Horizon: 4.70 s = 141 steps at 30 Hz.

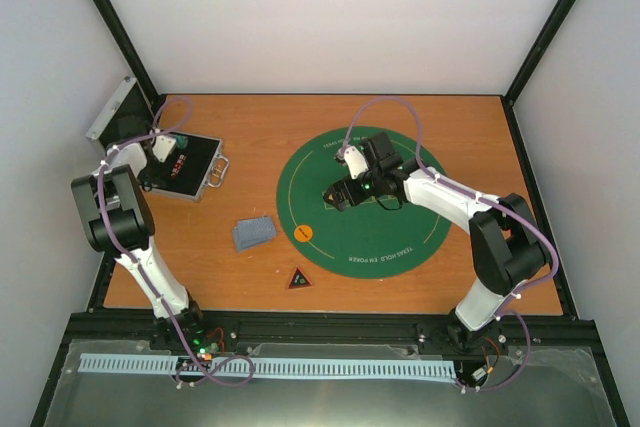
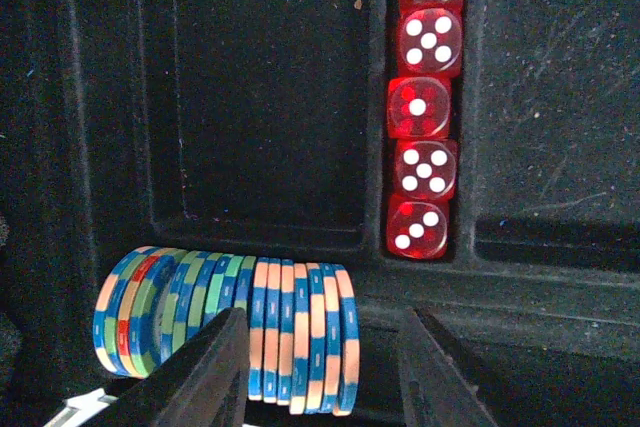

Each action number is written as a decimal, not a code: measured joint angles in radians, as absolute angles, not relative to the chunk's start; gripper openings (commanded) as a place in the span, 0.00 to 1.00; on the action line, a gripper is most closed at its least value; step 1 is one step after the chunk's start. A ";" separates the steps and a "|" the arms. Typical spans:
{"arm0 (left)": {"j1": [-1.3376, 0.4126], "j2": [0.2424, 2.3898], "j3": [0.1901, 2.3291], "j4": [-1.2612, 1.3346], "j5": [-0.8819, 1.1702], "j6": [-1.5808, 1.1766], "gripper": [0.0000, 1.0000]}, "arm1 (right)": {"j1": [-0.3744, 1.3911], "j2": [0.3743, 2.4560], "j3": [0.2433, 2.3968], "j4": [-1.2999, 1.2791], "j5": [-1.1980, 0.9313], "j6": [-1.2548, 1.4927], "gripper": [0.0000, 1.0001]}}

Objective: Distribute texas hold em gaming equipment

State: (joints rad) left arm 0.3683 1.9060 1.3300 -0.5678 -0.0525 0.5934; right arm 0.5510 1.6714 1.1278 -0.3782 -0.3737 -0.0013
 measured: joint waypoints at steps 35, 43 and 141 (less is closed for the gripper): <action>0.355 1.963 1.316 -0.519 -0.141 0.633 0.01 | 0.544 1.684 1.131 -0.389 -0.411 -0.004 1.00; 0.357 1.887 1.317 -0.595 -0.082 0.596 0.01 | 0.543 1.684 1.131 -0.392 -0.416 -0.004 1.00; -0.277 1.592 1.195 -0.598 1.165 -0.043 0.43 | 0.806 1.536 1.054 0.039 -0.184 -0.800 0.03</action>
